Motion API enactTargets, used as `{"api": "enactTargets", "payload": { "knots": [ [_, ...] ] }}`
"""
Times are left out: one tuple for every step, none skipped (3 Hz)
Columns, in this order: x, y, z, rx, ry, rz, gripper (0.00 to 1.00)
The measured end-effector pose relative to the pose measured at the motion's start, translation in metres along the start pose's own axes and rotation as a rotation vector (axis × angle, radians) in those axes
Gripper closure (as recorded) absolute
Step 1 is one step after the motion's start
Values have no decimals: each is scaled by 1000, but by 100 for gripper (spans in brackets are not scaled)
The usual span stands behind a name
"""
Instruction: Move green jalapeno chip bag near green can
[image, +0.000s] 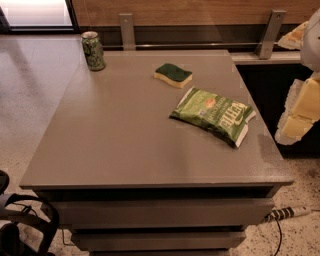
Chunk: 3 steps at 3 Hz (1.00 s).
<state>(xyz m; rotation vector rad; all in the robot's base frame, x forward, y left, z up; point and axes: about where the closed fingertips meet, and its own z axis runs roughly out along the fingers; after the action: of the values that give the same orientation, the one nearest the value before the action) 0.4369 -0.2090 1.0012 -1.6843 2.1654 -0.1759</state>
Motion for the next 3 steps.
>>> {"api": "enactTargets", "payload": {
  "knots": [
    [0, 0, 0, 0, 0, 0, 0],
    [-1, -18, 9, 3, -23, 30, 0],
    [-2, -51, 35, 2, -84, 103, 0]
  ]
}}
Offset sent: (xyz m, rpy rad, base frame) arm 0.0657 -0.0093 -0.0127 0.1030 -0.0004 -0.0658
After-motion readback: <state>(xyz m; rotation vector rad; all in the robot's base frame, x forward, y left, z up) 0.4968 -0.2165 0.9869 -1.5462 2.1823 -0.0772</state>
